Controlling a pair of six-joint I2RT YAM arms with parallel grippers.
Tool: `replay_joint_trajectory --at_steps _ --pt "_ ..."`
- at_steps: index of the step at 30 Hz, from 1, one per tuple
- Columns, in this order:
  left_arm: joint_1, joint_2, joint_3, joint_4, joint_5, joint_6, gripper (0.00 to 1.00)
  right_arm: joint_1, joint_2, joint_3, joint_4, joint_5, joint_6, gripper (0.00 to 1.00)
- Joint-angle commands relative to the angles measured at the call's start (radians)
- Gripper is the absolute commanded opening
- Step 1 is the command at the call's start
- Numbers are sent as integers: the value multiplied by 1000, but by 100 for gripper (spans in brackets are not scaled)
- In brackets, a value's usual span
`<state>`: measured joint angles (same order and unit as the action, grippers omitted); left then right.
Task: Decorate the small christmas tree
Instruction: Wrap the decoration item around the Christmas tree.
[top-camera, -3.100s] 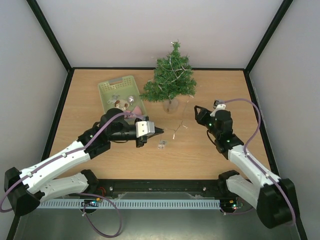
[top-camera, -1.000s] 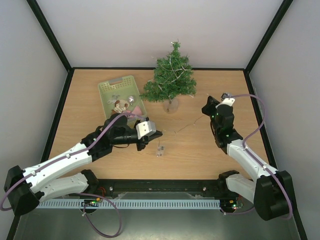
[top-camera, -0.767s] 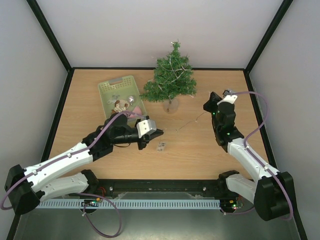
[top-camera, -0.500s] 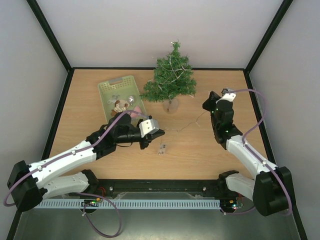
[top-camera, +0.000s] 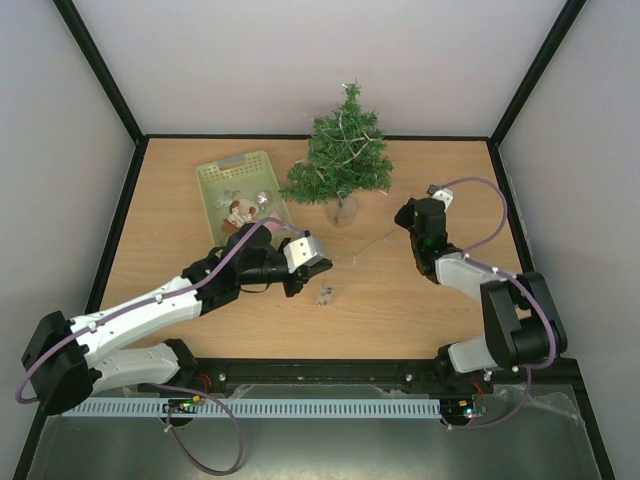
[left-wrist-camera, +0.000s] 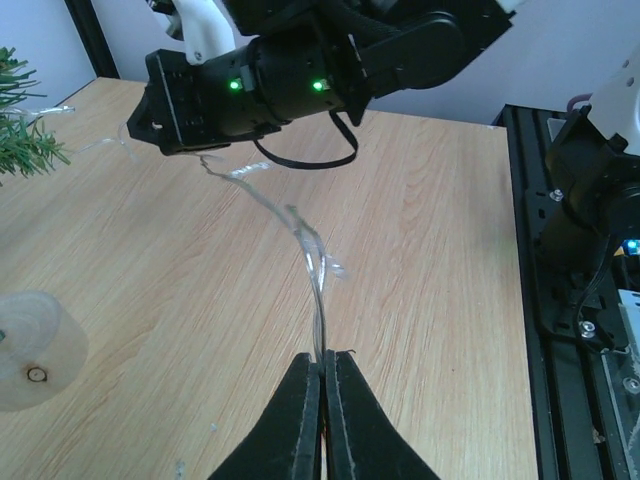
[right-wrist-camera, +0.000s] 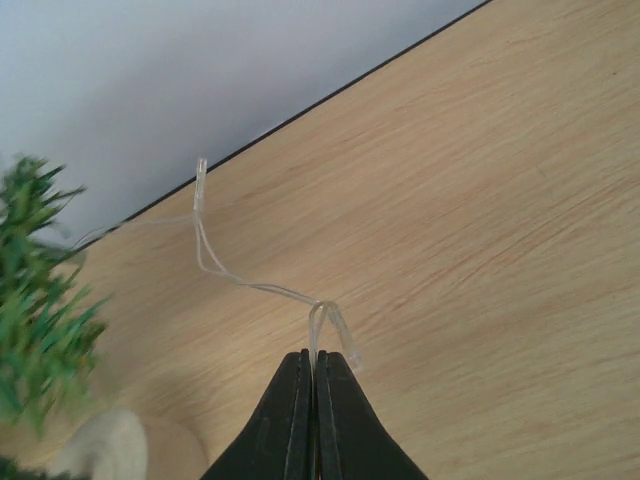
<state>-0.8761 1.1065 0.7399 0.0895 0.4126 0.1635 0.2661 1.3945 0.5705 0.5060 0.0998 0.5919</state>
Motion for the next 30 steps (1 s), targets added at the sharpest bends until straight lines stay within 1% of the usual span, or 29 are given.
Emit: replay_joint_trajectory --at_steps 1,3,6,11,16,19,22,27,30 --pt "-2 25 51 24 -20 2 2 -54 98 97 96 3 26 2" --pt "-2 36 58 23 -19 6 2 -78 128 126 111 -11 31 2" --pt "-2 45 71 14 -22 12 2 -94 127 162 101 -9 6 2" --pt "0 29 73 -10 -59 17 2 -100 15 153 63 2 -36 2" --pt "1 -27 46 -41 -111 7 2 -100 -77 113 43 -138 -55 2" --pt "2 -64 56 -101 -178 4 2 -98 -133 60 63 -215 -44 2" --pt "15 -113 54 -145 -246 3 2 -97 -167 43 48 -292 -49 2" --pt "54 -175 46 -186 -310 -42 2 -81 -199 7 36 -344 -3 2" --pt "72 -208 40 -195 -328 -62 2 -39 -211 -11 32 -345 -1 2"
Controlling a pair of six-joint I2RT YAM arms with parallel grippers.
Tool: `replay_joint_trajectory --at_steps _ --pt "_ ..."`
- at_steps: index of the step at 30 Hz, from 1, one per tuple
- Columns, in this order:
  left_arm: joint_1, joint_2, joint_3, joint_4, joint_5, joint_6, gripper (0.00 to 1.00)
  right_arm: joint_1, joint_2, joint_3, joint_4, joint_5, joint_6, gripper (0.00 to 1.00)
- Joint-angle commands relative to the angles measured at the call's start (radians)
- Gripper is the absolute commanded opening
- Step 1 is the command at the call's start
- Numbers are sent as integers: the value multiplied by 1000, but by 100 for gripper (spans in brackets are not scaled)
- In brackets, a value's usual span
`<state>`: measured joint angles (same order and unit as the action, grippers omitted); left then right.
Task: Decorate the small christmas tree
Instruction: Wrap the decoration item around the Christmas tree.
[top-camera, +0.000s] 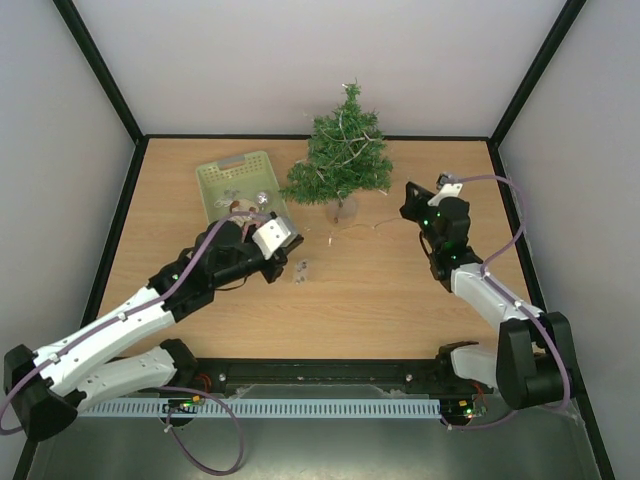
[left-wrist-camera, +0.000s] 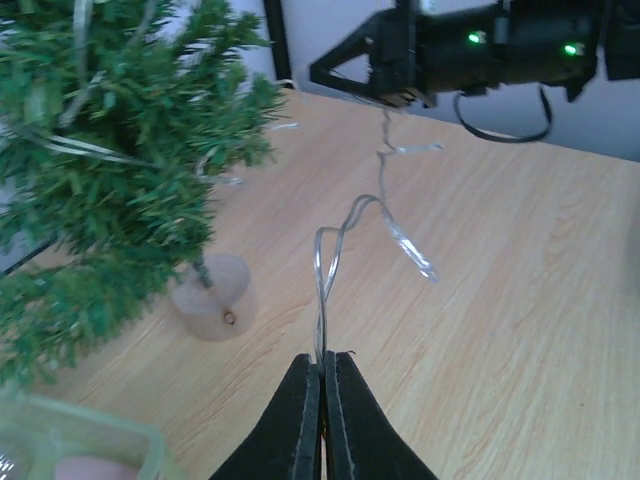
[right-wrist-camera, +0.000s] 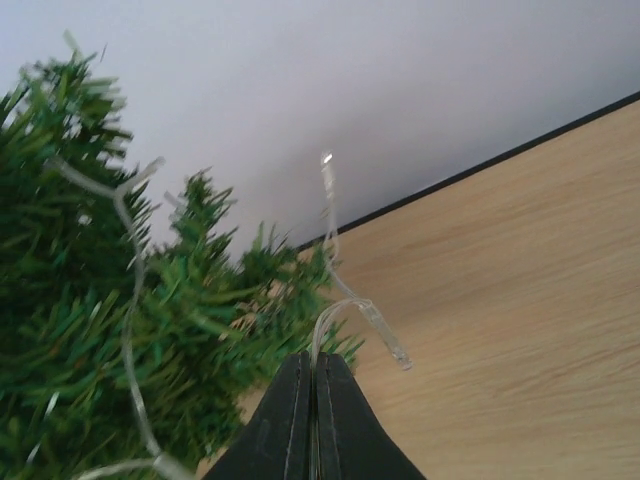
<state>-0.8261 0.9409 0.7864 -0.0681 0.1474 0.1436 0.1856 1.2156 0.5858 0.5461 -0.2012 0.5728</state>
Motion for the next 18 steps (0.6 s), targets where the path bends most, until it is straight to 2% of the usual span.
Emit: replay_joint_trajectory --at_steps 1,8,15,18 --pt "29 -54 -10 -40 -68 -48 2 59 -35 -30 -10 -45 19 2" --pt "96 -98 -12 -96 -106 -107 2 143 11 -71 2 -69 17 2" --pt "149 -104 16 -130 -130 -114 2 148 48 -56 15 -84 -7 2" --pt "171 -95 26 -133 -137 -104 2 147 44 -56 14 -95 -15 7"
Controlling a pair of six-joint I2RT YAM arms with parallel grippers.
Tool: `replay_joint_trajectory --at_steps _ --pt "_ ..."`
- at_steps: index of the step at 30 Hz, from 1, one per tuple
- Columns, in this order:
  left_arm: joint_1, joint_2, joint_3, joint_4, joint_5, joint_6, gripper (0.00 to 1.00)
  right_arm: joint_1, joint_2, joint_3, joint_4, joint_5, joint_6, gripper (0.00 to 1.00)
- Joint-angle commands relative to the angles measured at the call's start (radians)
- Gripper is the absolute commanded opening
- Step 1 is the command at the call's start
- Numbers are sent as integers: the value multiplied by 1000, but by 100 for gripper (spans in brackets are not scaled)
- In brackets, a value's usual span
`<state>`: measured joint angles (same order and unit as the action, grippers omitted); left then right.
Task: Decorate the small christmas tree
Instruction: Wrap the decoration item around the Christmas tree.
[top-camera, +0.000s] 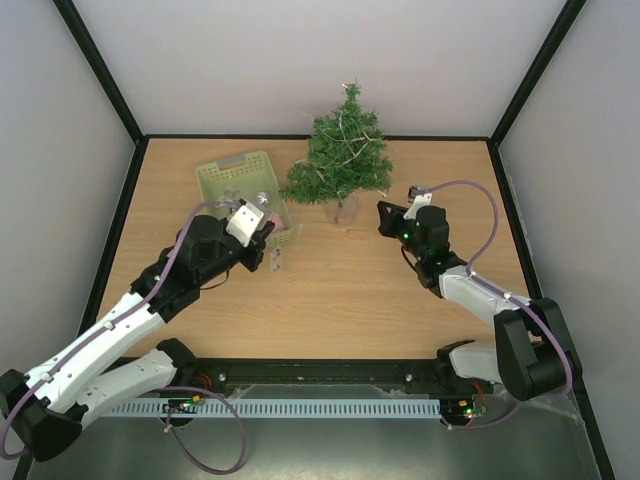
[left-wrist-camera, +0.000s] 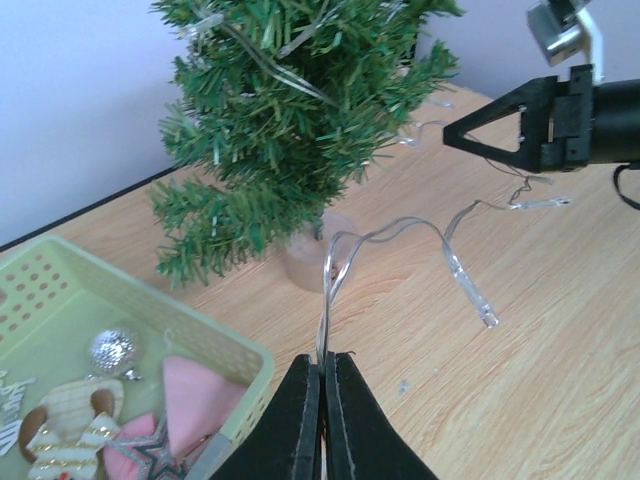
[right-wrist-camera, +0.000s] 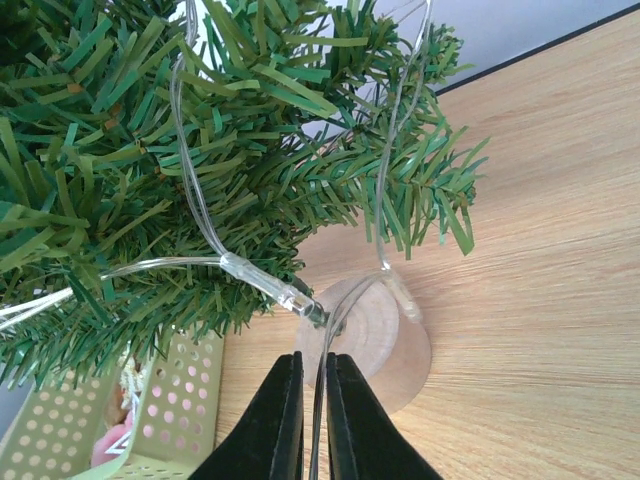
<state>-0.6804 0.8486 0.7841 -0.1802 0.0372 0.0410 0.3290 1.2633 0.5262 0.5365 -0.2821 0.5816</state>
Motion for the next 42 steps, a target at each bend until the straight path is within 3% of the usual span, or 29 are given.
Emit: replay_joint_trajectory --at_steps 1,9,12,18,25,28,35,42 --pt "32 3 32 -21 -26 3 2 4 -5 2 21 -20 -27 9" --pt "74 59 55 -15 -40 8 2 4 -93 -26 -74 -3 -39 32" --pt "86 83 75 -18 -59 20 2 4 -146 -51 -92 17 -34 35" --pt "109 113 126 -27 -85 41 2 4 -215 -91 -97 35 -11 36" --pt "154 150 216 -40 -97 59 2 6 -190 -172 15 -37 46 35" --pt "186 174 259 -41 -79 66 2 41 -160 -199 120 -65 40 34" --pt "267 267 344 10 -41 92 2 146 -163 -180 149 9 -25 34" --pt "339 358 415 71 9 88 2 162 -30 -175 251 160 289 38"
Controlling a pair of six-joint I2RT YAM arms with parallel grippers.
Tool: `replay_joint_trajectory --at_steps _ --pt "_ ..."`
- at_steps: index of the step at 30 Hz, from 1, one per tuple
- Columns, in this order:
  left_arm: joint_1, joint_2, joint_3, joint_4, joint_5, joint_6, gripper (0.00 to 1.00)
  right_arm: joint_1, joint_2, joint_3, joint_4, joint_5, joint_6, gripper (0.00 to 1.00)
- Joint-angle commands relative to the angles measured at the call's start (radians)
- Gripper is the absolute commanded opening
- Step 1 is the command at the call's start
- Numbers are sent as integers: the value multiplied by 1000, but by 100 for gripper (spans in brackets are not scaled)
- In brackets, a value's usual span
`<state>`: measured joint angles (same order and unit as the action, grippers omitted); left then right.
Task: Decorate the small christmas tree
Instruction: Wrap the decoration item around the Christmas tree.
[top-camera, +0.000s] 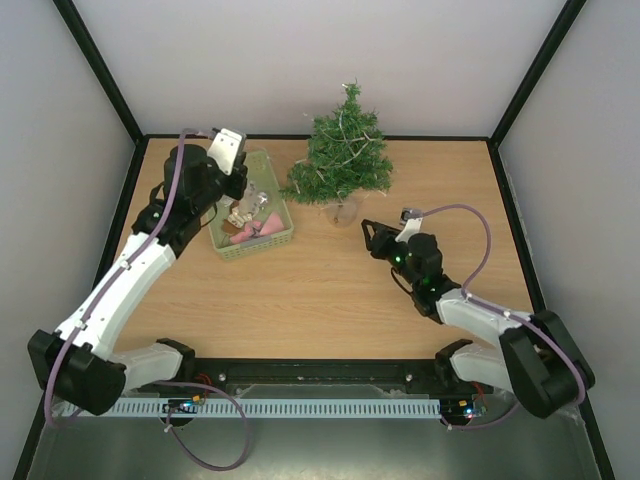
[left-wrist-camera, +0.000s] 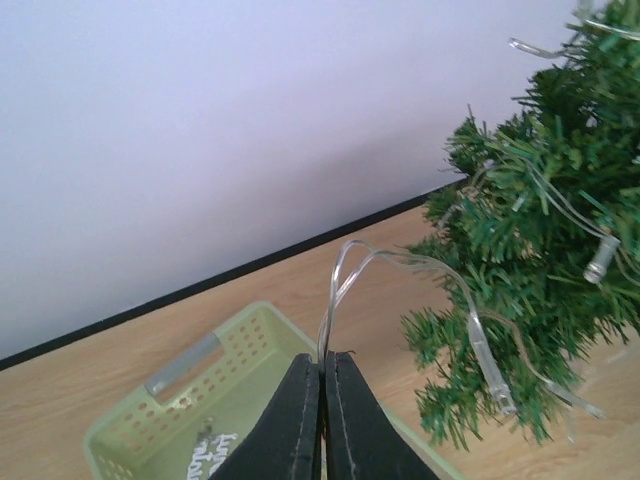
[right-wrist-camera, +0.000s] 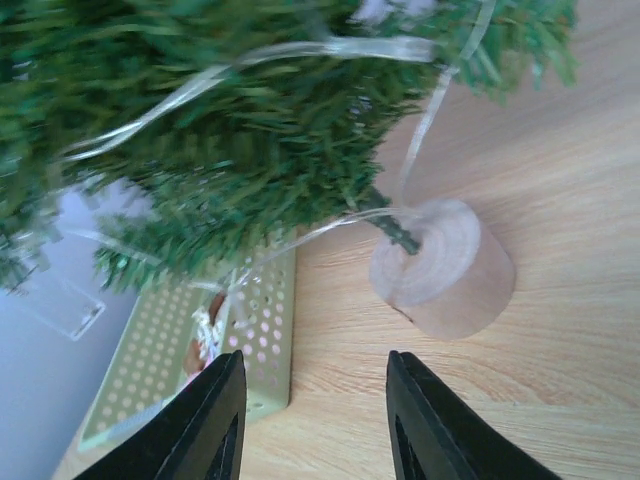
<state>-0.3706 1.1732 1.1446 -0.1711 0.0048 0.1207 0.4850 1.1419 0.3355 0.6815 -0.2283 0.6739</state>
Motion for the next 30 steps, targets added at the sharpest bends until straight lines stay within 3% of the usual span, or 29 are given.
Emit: replay_joint_trajectory --at_steps 1,10,18,25,30 --pt "33 40 59 67 46 7 2 6 128 32 98 116 250 38" --pt "88 57 40 129 109 -14 2 12 455 131 273 114 495 38" --pt "117 74 63 146 176 -19 2 32 683 244 377 120 544 41" --pt "122 80 58 148 200 -14 2 36 755 309 283 163 553 41" --pt "121 77 53 141 205 -6 2 36 770 332 181 207 488 33"
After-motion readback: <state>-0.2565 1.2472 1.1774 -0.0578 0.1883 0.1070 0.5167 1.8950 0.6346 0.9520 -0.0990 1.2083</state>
